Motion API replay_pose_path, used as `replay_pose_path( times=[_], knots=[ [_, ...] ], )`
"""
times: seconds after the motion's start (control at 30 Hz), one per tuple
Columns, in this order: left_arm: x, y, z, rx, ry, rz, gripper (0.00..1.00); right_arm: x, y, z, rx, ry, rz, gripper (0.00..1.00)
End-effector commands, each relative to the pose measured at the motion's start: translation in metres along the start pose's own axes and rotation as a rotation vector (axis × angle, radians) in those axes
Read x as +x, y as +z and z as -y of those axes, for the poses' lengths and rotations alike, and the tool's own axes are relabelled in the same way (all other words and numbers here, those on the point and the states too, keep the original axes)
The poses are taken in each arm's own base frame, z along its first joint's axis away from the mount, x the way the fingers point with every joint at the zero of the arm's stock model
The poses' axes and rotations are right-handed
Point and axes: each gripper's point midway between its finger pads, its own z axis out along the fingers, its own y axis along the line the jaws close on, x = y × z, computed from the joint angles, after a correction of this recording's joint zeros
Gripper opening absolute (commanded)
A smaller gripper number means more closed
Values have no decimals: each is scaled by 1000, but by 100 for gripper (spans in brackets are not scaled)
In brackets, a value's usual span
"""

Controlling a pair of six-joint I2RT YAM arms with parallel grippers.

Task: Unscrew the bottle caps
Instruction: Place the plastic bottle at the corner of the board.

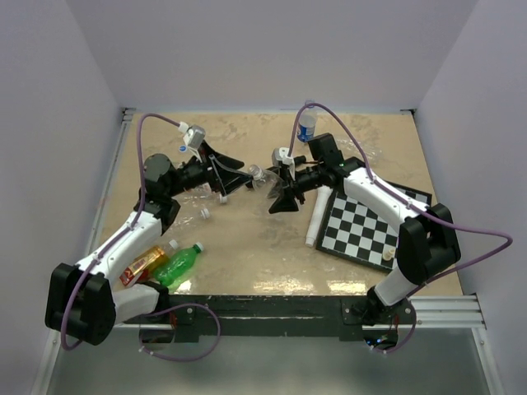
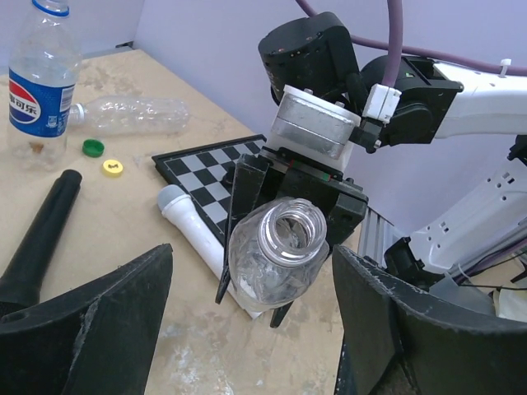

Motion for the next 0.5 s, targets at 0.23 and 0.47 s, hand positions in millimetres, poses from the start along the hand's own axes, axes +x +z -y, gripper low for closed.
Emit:
replay_pose_path(
  times=[0.23, 0.47],
  knots=[
    [-18, 4, 21, 53, 48, 40, 82, -7, -3, 3, 12, 9, 35, 11],
    [-9, 26, 20, 23, 61, -6, 81, -3, -3, 5, 23, 7, 23, 11]
  ],
)
